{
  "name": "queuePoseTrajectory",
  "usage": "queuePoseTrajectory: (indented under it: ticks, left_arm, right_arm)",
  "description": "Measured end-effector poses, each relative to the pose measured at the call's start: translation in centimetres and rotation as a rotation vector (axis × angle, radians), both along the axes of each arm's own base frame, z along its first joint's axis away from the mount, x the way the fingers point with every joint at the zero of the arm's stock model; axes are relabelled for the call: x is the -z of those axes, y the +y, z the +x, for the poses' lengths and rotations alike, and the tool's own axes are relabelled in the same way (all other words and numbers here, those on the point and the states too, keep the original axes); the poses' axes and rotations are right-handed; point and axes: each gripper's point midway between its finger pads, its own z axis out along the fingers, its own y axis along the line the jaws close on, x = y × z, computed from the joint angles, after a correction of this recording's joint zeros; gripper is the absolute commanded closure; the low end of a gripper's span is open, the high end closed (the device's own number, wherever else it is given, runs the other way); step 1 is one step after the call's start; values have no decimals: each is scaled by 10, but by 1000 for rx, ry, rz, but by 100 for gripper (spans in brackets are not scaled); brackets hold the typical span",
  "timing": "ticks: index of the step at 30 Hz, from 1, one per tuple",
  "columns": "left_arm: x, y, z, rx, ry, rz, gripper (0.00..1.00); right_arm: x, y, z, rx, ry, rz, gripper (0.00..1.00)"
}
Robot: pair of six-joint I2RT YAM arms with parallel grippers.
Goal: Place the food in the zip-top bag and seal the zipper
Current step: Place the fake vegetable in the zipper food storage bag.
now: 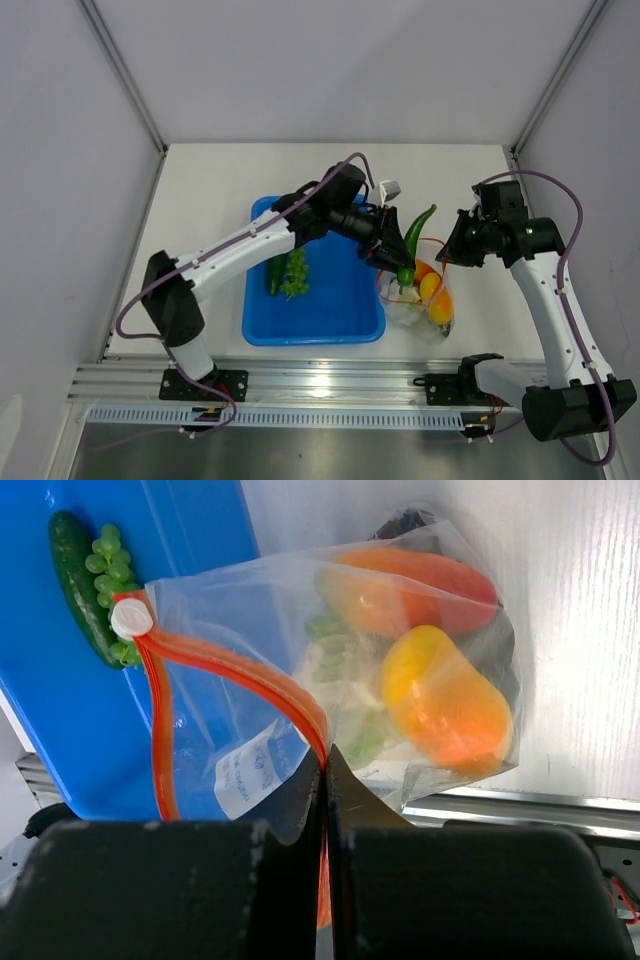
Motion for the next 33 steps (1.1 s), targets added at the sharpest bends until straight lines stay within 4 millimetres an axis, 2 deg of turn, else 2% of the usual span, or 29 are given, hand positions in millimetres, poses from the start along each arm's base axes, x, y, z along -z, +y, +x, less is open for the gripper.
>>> queuePoseTrajectory:
  ticks: [5,7,11,16,27,33]
  left_arm:
    - [29,-18,-16,71,188,66,99]
    - [31,-20,-22,81,231,83,99]
    - [21,-20,-32,93,308,81,99]
    - [30,-8,-40,43,401,133,99]
    - [44,2,-38,-62,430,246,99]
    - [31,-4,-24,-102,371,301,100]
  right_arm:
    - [-3,0,1,-3,-10,0,100]
    - [-3,0,2,-3,-17,-3,100]
    - [-4,-1,4,-4,-28,-6,100]
    - [-6,-1,5,-6,-45,-9,100]
    - [-8,-3,4,-7,-58,-19,100]
    - [-9,-4,4,-6,-63,-22,100]
